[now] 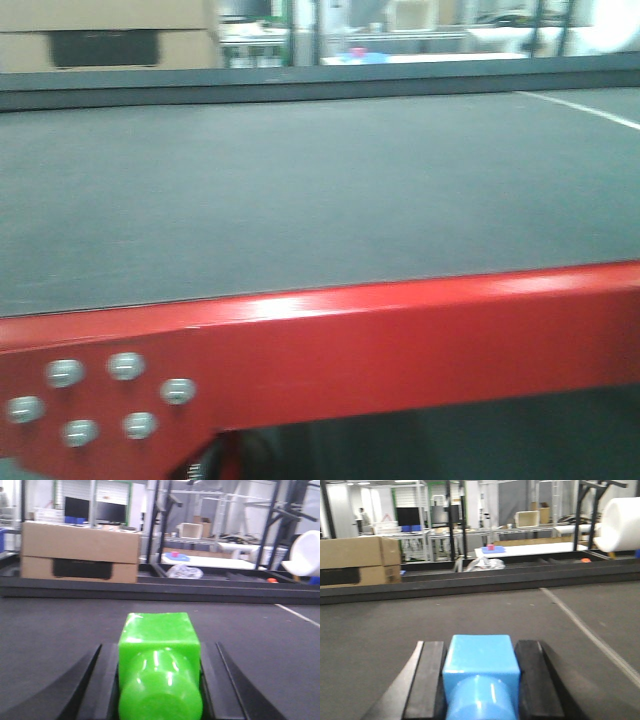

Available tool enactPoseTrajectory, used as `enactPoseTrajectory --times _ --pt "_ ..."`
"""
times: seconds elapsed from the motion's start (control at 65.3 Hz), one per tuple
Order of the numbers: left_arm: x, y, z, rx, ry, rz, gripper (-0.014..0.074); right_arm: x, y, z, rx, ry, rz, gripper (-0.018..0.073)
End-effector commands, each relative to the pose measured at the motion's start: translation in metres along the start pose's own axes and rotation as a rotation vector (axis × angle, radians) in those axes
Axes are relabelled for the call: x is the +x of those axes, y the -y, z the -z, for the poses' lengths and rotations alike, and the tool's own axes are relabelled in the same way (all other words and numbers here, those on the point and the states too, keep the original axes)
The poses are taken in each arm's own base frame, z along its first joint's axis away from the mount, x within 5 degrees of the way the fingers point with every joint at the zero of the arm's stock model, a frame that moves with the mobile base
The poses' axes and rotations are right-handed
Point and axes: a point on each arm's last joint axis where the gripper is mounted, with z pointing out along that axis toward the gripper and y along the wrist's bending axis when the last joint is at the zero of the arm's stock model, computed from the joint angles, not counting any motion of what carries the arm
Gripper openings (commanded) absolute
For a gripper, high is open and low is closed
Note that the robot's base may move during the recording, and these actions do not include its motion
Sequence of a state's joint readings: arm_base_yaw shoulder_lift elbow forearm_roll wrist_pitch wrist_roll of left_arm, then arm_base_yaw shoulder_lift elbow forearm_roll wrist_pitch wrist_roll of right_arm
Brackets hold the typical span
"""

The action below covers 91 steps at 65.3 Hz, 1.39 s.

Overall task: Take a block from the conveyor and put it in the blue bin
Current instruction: 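Drive the base away from the belt toward the blue bin shelves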

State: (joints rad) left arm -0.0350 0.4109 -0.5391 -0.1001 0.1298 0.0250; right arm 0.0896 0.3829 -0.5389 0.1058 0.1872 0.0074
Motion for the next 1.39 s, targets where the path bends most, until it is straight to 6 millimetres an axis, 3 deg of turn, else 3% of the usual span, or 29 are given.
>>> enactPoseTrajectory --times 0.0,0.383,1.379 --pt "-0.004 0.000 0.005 0.003 0.038 0.005 -0.0111 -0.003 0.000 0.001 -0.002 0.030 0.006 -0.0160" --pt "-0.011 0.001 0.022 0.008 0.111 0.005 -0.0111 -0.003 0.000 0.001 -0.002 0.030 0.006 -0.0160" --pt "-0.011 0.001 0.022 0.008 0.111 0.005 -0.0111 -0.003 0.000 0.001 -0.002 0.030 0.006 -0.0160"
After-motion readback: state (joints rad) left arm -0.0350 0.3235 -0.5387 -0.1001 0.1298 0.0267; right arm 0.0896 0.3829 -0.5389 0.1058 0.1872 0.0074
